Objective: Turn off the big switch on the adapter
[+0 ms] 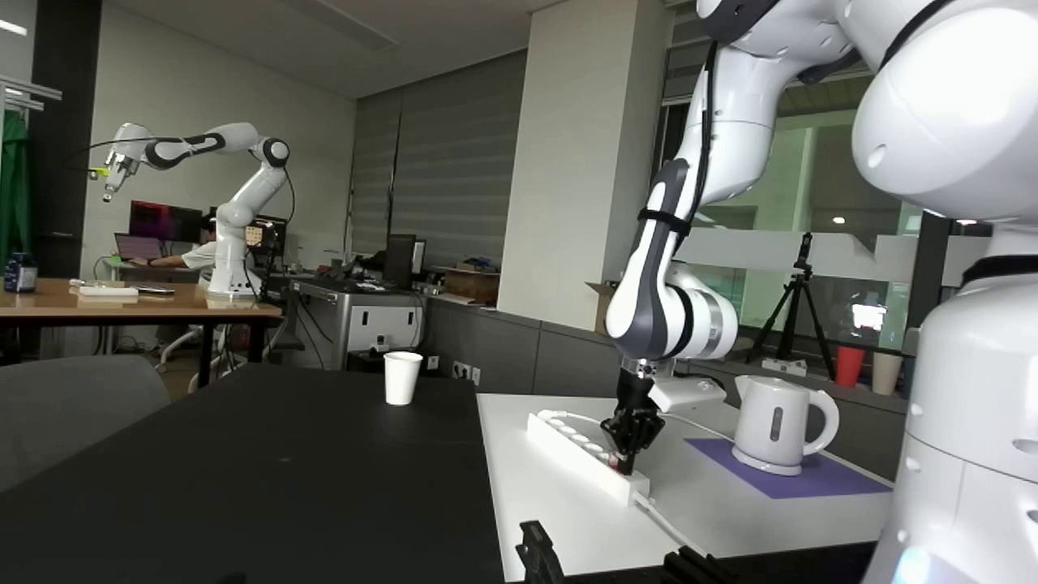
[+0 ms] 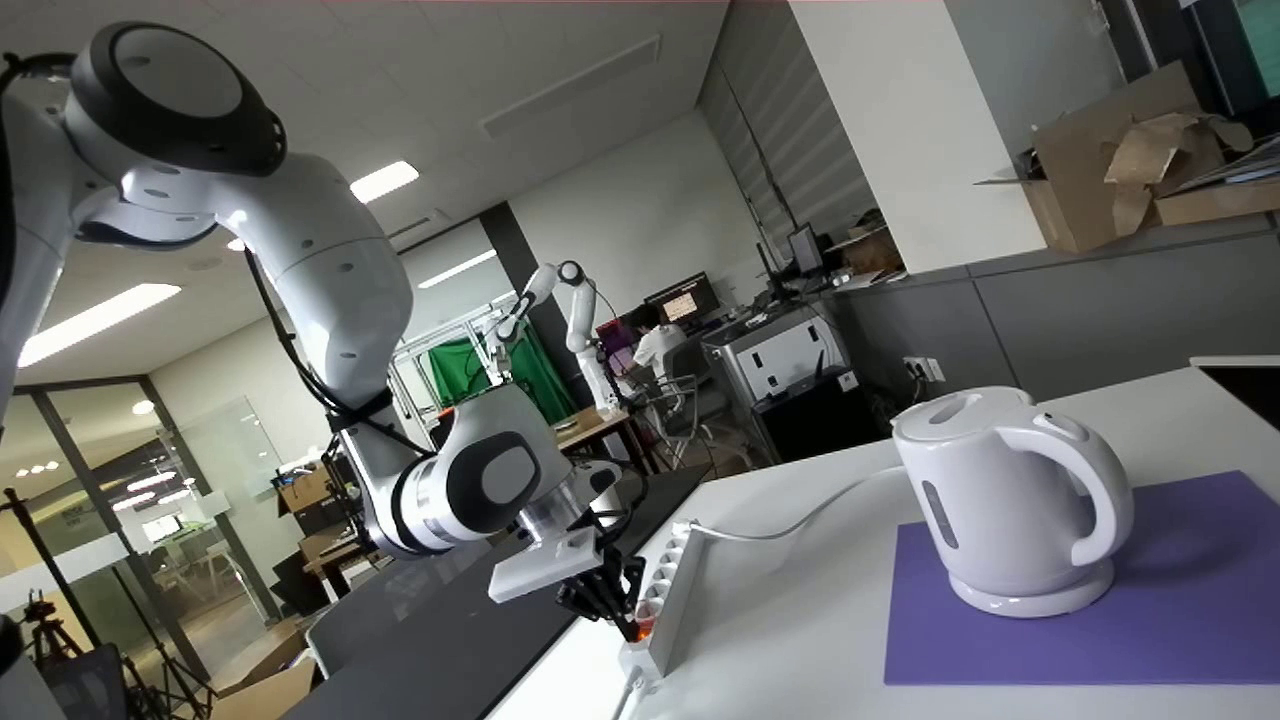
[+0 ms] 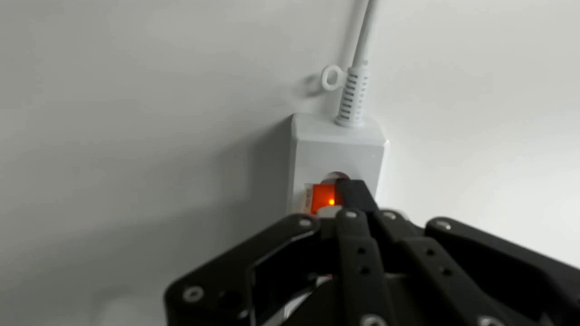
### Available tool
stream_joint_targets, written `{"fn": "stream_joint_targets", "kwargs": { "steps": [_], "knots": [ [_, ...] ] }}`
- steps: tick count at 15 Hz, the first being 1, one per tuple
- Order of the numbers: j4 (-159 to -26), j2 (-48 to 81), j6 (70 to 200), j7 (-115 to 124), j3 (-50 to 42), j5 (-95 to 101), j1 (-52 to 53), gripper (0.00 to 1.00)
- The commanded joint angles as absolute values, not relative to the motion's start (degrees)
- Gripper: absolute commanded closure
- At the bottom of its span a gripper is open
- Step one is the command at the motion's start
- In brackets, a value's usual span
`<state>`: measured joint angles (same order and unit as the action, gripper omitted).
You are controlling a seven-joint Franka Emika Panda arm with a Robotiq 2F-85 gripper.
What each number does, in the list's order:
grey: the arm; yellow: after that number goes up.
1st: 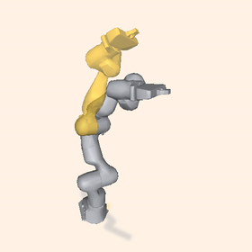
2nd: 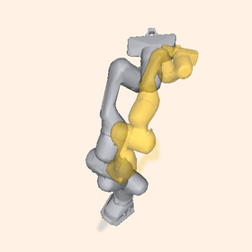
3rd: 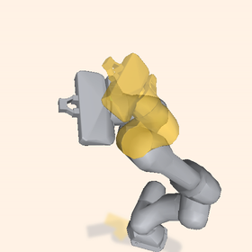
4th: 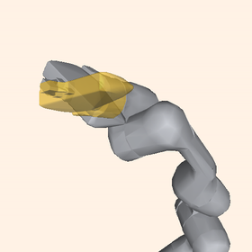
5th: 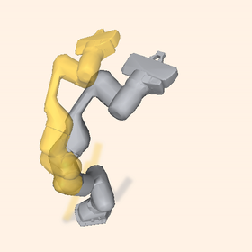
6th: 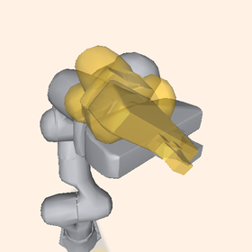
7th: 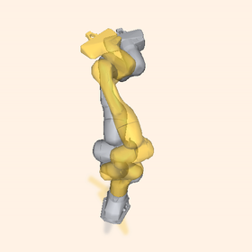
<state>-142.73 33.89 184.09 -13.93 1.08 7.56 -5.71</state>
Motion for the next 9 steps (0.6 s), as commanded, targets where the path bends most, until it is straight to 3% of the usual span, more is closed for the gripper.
{"fn": "stream_joint_targets", "kwargs": {
  "steps": [1,9],
  "knots": [
    [-139.17,40.43,184.36,-12.81,-0.02,8.27,-3.60,1.00],
    [-142.07,29.61,177.93,-13.25,1.53,8.76,-5.02,1.00]
  ]
}}
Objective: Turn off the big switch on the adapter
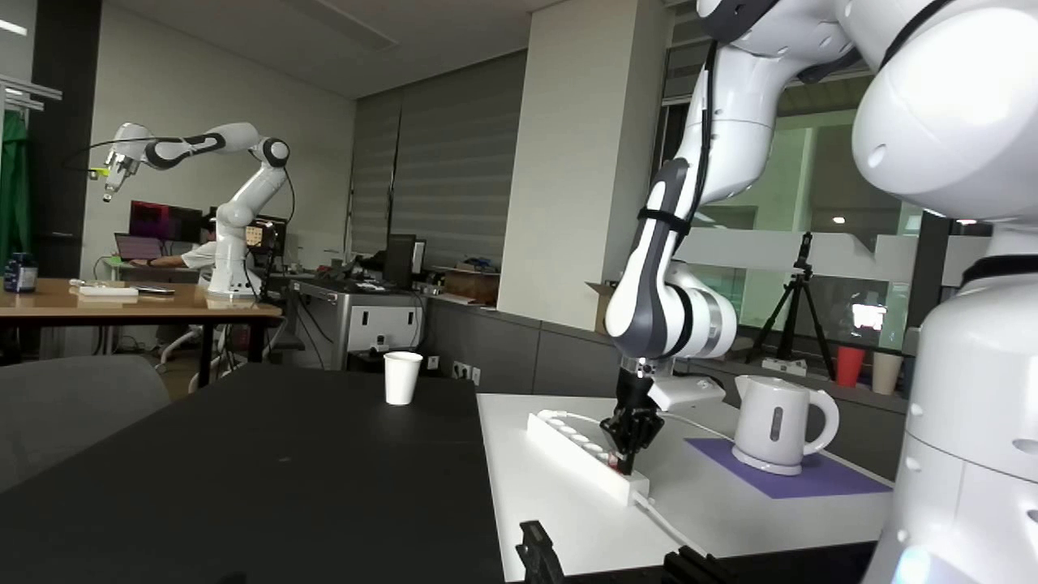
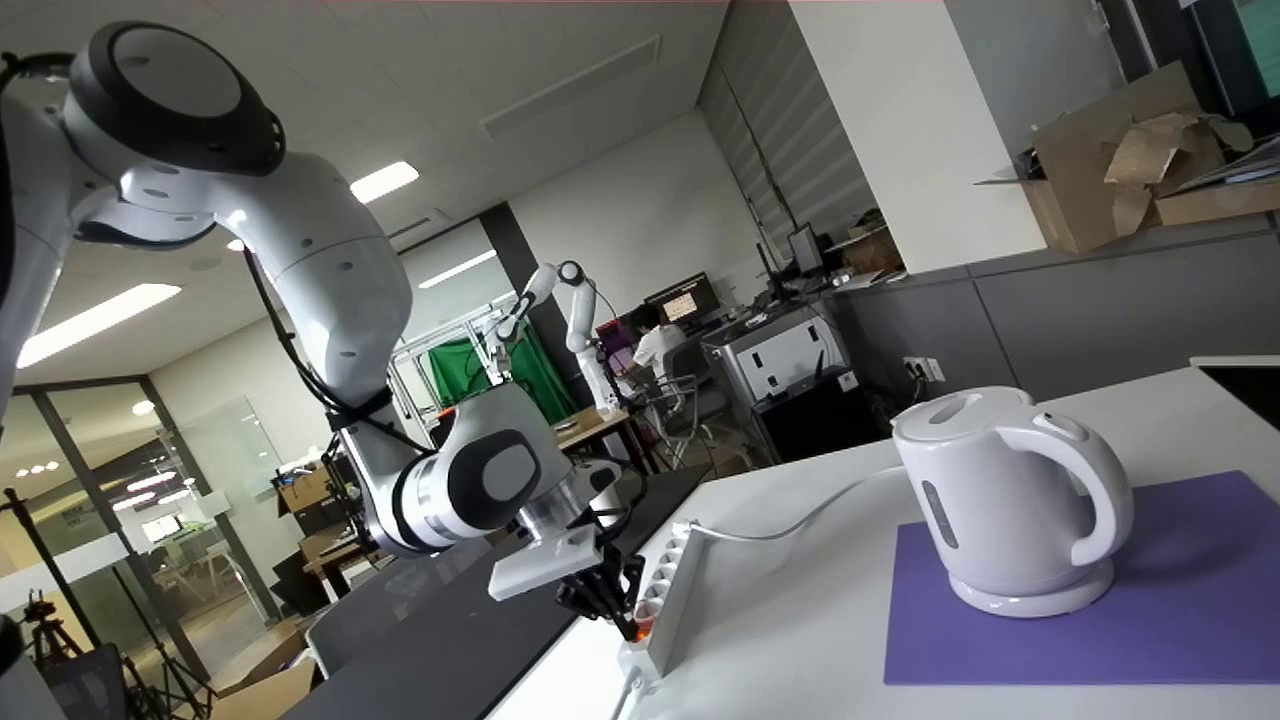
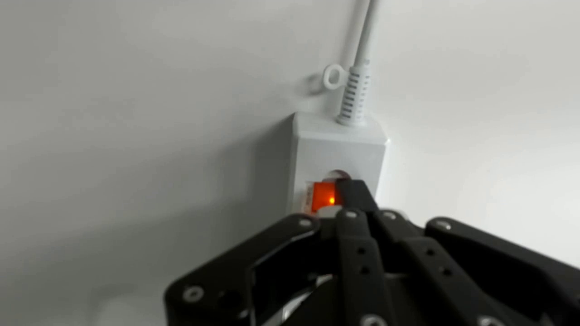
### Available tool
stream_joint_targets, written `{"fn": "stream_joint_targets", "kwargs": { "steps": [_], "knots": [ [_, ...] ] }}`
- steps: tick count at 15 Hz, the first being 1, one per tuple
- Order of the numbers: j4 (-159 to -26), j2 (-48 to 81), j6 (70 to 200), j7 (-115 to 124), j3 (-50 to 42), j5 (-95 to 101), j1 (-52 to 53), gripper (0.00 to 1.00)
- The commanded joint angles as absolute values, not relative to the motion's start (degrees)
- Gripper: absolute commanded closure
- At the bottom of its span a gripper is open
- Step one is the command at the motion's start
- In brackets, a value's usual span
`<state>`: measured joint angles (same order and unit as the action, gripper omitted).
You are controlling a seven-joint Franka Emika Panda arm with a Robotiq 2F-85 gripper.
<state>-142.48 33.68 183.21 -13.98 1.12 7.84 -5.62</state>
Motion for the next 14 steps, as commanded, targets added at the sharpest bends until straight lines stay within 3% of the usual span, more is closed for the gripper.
{"fn": "stream_joint_targets", "kwargs": {
  "steps": [1,14],
  "knots": [
    [-141.94,28.29,176.33,-13.32,1.77,8.80,-4.89,1.00],
    [-141.14,22.97,166.85,-14.78,2.31,7.99,-4.37,1.00]
  ]
}}
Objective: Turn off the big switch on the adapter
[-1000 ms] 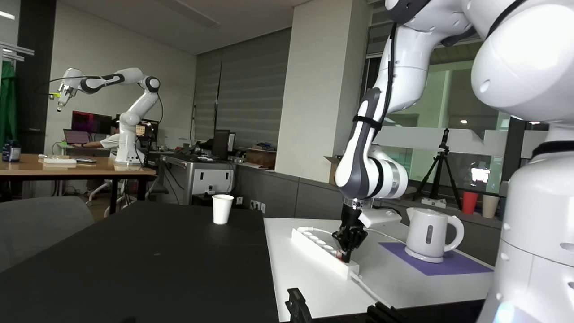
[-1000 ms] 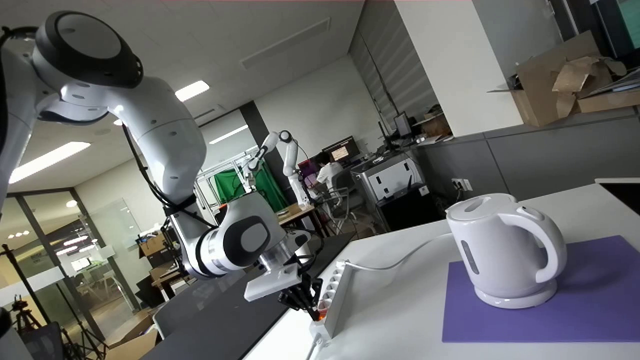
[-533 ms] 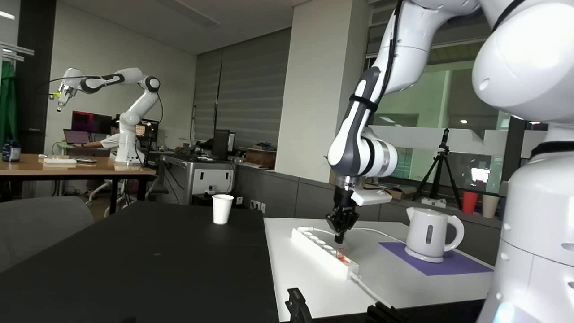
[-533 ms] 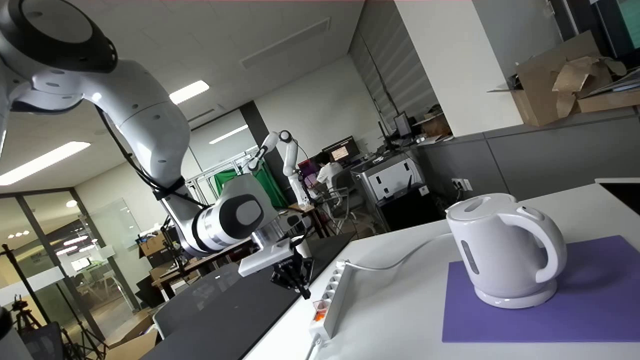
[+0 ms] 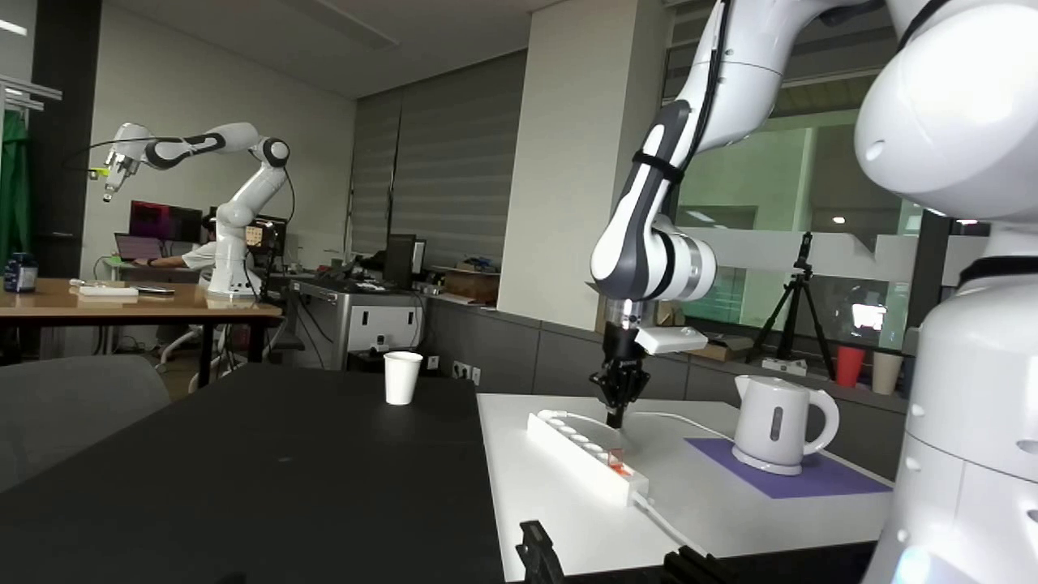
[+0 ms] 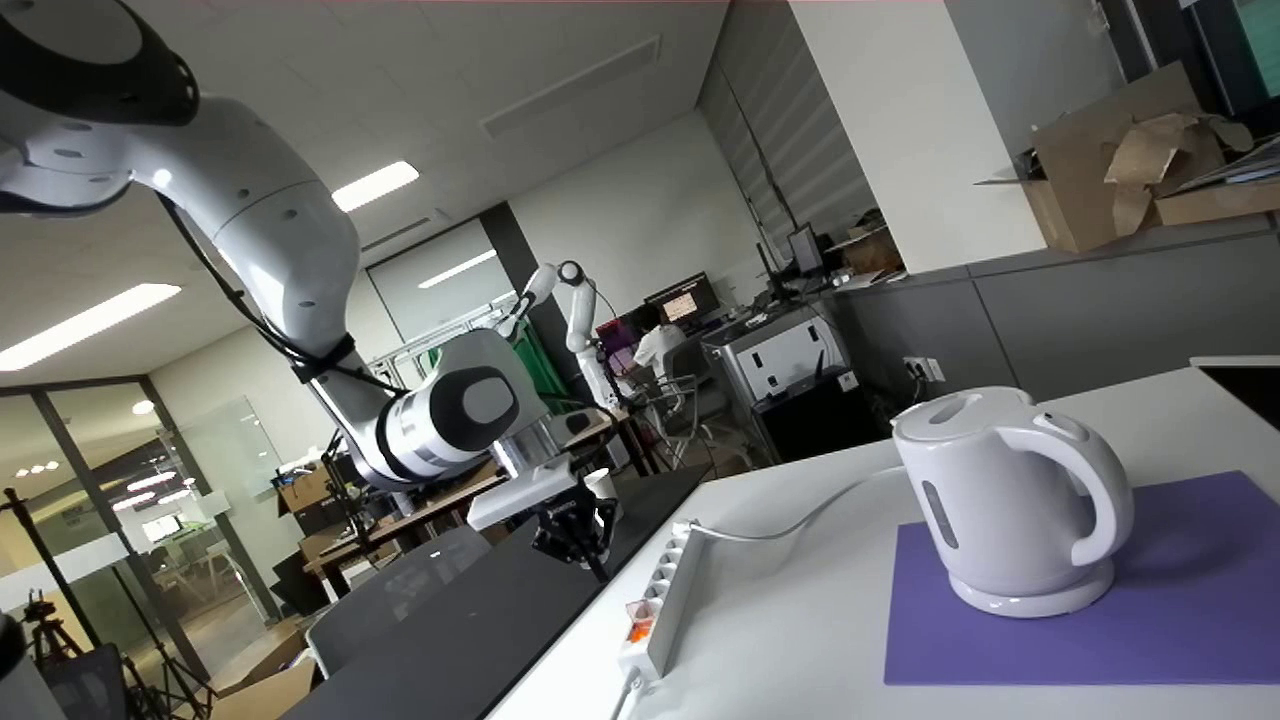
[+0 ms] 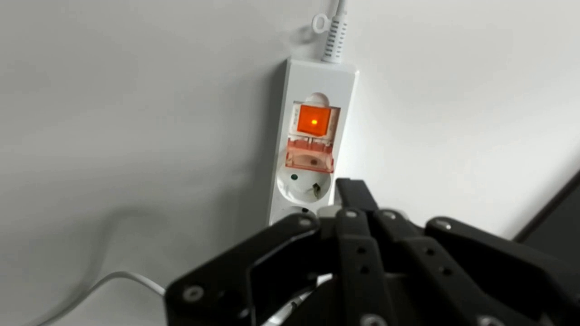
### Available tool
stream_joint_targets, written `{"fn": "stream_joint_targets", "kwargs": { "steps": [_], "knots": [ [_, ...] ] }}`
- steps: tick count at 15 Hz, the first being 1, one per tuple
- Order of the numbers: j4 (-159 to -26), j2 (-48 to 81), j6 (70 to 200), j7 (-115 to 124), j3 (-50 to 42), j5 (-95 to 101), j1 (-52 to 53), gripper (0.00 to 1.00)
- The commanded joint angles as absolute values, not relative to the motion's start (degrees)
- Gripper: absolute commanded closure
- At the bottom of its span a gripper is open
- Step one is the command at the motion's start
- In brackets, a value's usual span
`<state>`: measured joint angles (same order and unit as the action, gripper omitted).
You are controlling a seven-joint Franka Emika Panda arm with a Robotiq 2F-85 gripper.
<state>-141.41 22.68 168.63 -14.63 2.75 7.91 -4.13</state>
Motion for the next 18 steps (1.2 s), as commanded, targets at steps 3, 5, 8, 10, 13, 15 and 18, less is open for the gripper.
{"fn": "stream_joint_targets", "kwargs": {
  "steps": [3,5,8,10,13,15,18],
  "knots": [
    [-140.93,25.14,167.91,-14.50,1.49,8.19,-4.34,1.00],
    [-140.56,27.04,168.81,-14.94,1.88,7.70,-5.15,1.00],
    [-140.42,29.80,172.67,-15.56,3.38,6.63,-7.41,1.00],
    [-140.21,31.34,175.00,-15.69,4.35,6.54,-8.99,1.00],
    [-139.83,32.98,177.18,-15.71,4.92,6.97,-10.56,1.00],
    [-139.68,33.98,178.60,-15.82,5.64,7.17,-11.83,1.00],
    [-139.41,35.39,180.03,-16.03,7.07,7.41,-13.71,1.00]
  ]
}}
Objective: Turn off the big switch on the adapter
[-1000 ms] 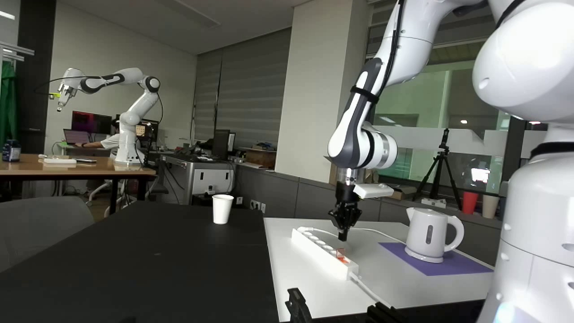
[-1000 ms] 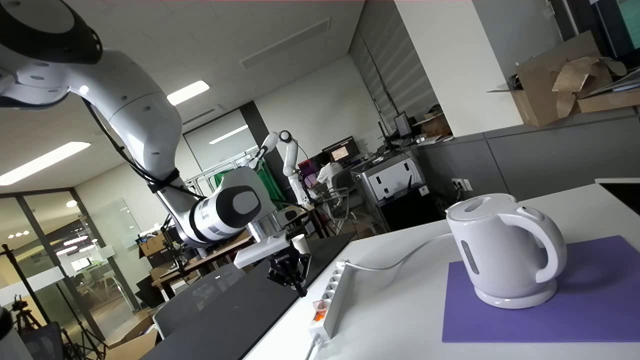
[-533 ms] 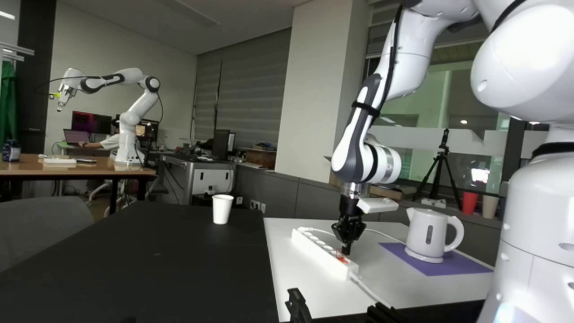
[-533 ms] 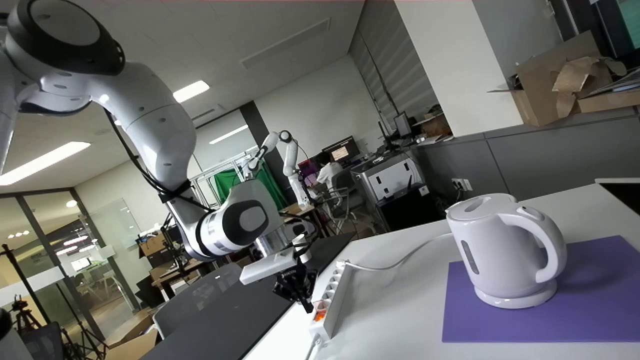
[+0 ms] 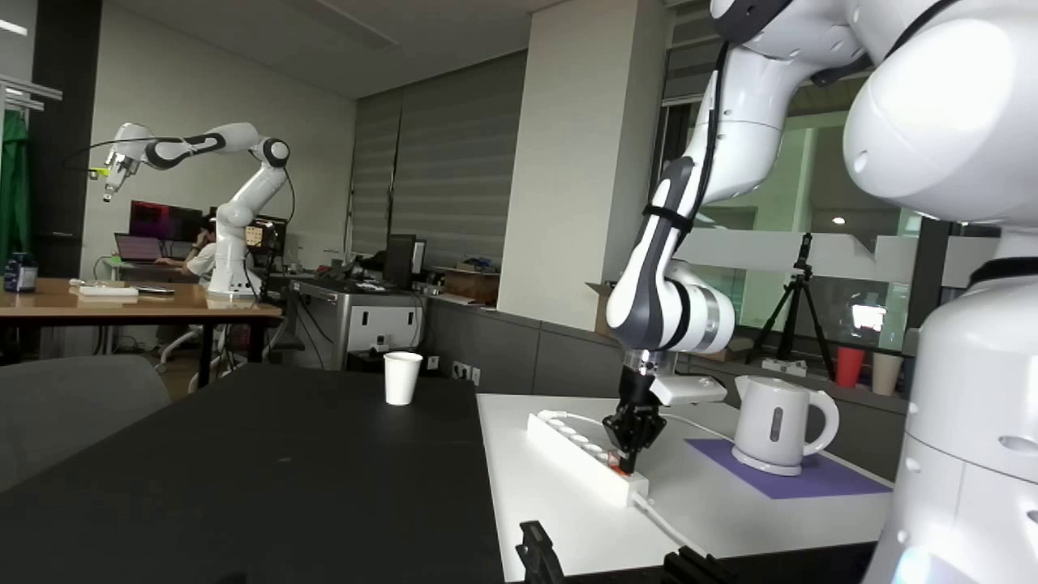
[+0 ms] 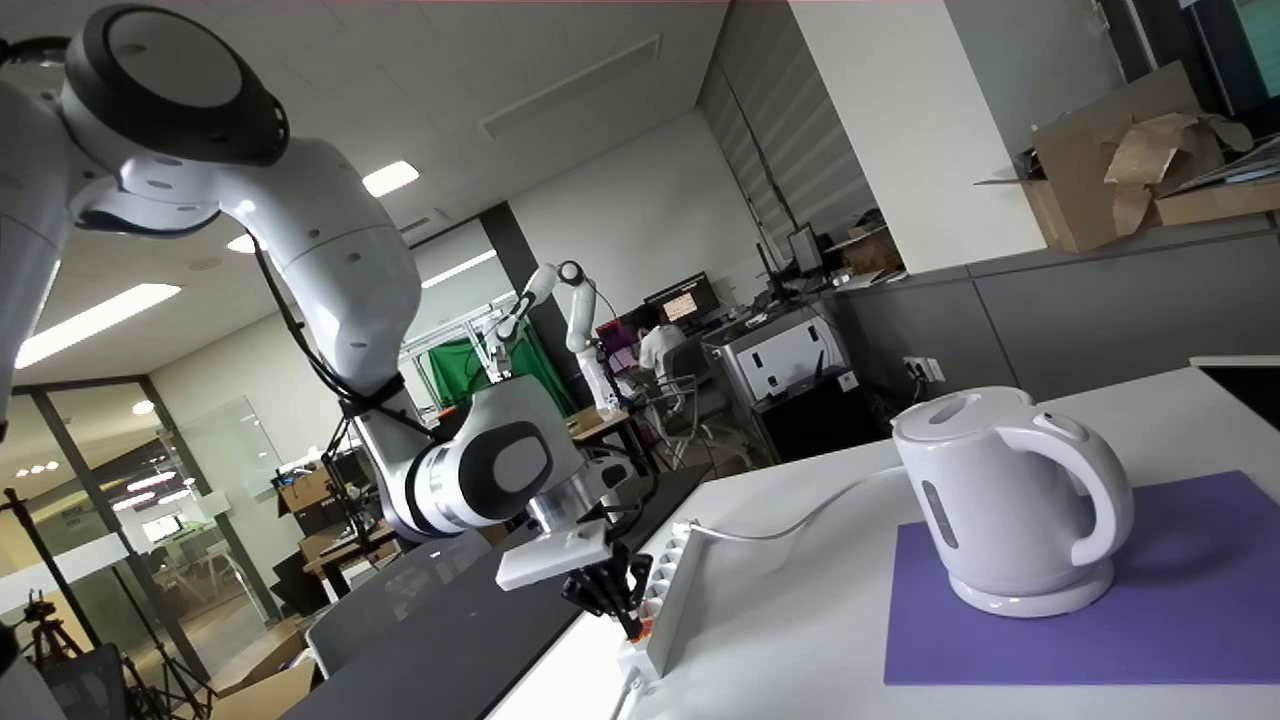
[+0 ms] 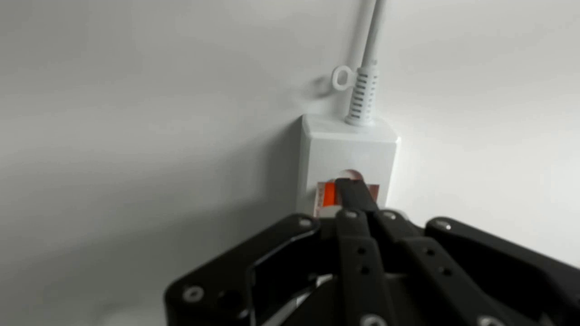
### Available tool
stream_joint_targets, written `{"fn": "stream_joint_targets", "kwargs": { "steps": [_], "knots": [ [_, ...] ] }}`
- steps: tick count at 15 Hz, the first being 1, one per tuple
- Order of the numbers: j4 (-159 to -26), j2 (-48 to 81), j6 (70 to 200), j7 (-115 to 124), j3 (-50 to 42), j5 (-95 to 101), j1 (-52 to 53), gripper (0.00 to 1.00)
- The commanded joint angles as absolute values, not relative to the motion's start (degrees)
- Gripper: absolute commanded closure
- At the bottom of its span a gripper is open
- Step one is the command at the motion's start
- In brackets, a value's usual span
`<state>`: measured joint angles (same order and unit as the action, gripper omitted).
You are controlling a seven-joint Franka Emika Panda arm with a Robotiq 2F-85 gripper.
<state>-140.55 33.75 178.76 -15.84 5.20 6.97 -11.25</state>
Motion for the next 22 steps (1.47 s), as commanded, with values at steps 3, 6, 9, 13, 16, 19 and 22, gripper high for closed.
{"fn": "stream_joint_targets", "kwargs": {
  "steps": [3,6,9,13,16,19,22],
  "knots": [
    [-139.03,36.82,180.98,-15.91,8.06,7.72,-14.89,1.00],
    [-139.03,37.74,181.89,-16.07,8.57,7.93,-15.61,1.00],
    [-139.30,38.93,182.86,-15.30,2.39,9.42,-8.06,1.00],
    [-140.35,41.01,186.58,-15.30,-10.20,12.40,8.53,1.00],
    [-141.63,43.58,190.84,-15.33,-16.57,11.47,19.72,1.00],
    [-142.19,43.81,193.26,-15.32,-19.13,8.33,25.54,1.00],
    [-142.76,39.68,191.67,-15.55,-20.76,5.42,27.88,1.00]
  ]
}}
